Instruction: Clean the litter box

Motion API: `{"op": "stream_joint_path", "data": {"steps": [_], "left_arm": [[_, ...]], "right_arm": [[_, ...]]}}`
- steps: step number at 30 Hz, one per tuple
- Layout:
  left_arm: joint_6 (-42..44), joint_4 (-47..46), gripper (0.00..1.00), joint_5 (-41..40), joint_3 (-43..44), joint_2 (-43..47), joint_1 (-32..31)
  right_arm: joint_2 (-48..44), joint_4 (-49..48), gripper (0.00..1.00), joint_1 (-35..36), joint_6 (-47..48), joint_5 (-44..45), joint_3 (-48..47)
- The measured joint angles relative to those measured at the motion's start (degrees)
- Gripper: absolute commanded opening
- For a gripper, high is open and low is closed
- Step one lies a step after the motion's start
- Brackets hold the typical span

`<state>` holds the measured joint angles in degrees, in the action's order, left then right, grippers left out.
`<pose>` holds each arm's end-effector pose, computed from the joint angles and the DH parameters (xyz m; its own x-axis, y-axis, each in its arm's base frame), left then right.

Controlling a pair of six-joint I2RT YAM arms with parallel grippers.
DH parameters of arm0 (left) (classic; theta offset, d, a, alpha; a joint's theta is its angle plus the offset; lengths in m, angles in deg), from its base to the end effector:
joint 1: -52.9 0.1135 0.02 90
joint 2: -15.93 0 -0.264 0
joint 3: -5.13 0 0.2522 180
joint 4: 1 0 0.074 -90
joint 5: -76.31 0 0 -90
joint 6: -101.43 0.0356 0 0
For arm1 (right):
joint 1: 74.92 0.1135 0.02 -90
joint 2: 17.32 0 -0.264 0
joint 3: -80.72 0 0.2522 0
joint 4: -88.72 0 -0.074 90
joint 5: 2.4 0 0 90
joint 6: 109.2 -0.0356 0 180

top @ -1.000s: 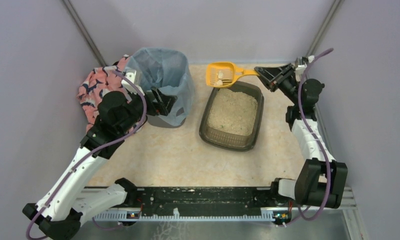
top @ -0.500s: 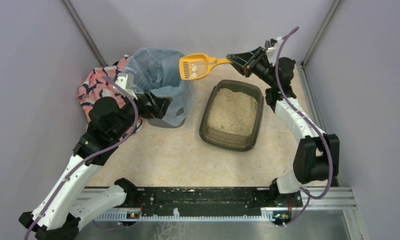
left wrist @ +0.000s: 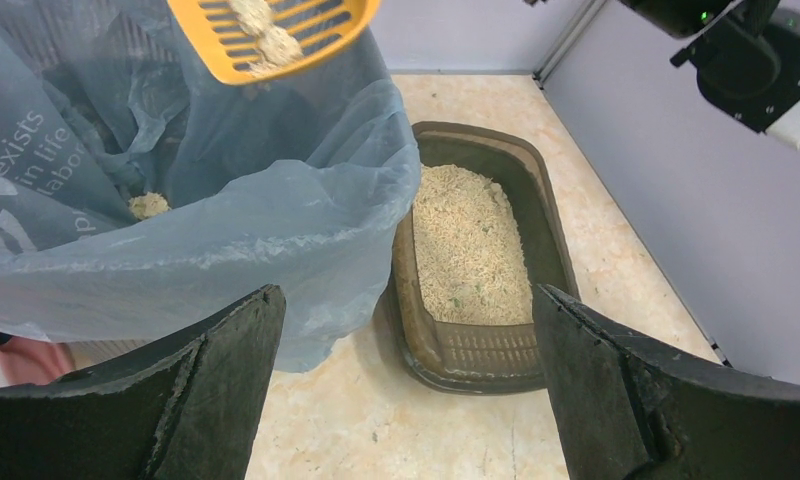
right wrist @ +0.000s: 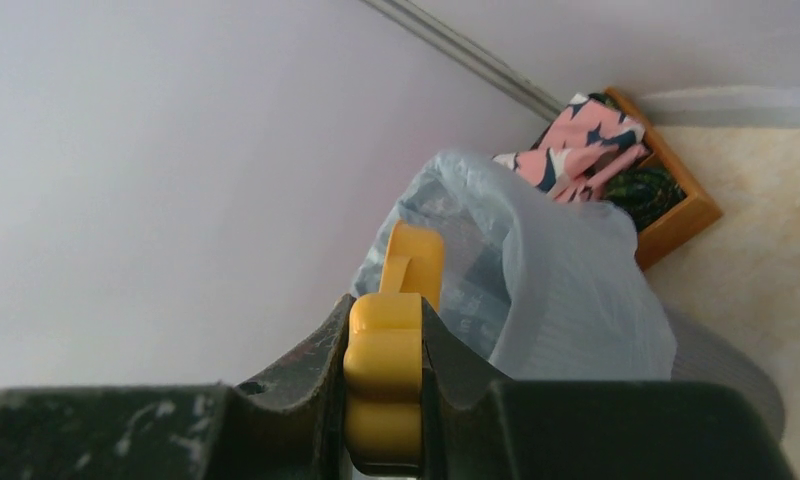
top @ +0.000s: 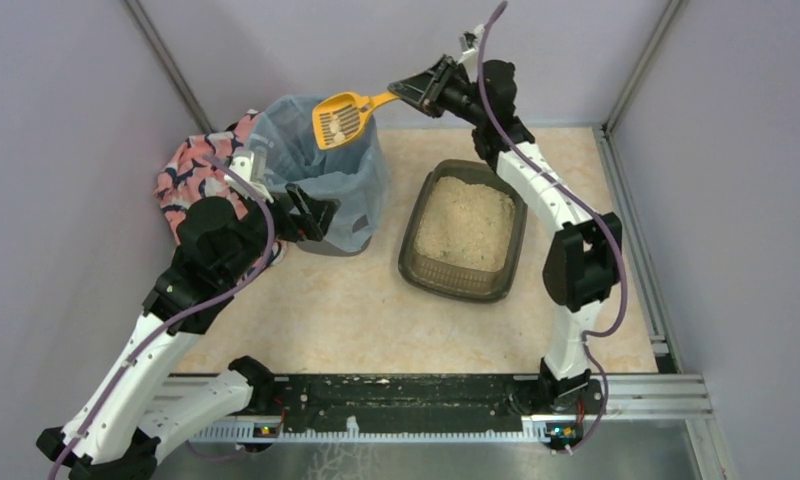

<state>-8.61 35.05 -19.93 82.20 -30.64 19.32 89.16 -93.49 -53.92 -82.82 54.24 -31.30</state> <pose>0.1393 -0.0879 0.4226 -0.2332 -0.2540 -0.9387 0.4043 0.8526 -0.3312 0.4119 0.1791 0.4050 -0.6679 0.5451 -0.5067 -0.4718 0.2164 0.8547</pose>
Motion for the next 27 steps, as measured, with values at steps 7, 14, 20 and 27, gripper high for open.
{"op": "stream_joint_path", "data": {"steps": [7,14,20,27], "left_arm": [[0.22,0.87,0.99,-1.27,0.00,0.24,0.00],[0.20,0.90,0.99,-1.55,-0.02,0.17,0.00],[0.15,0.74,0.99,-1.68,-0.68,-0.17,0.00],[-0.09,0.44,0.99,-1.68,-1.97,-0.85,0.00]], "right_arm": [[7.85,19.10,0.00,6.34,25.73,8.17,-21.18],[7.52,25.53,0.00,16.98,50.71,19.32,-25.03],[5.11,25.81,0.00,22.36,62.62,25.31,-20.13],[0.31,22.36,0.00,20.11,60.61,22.88,-15.78]]}}
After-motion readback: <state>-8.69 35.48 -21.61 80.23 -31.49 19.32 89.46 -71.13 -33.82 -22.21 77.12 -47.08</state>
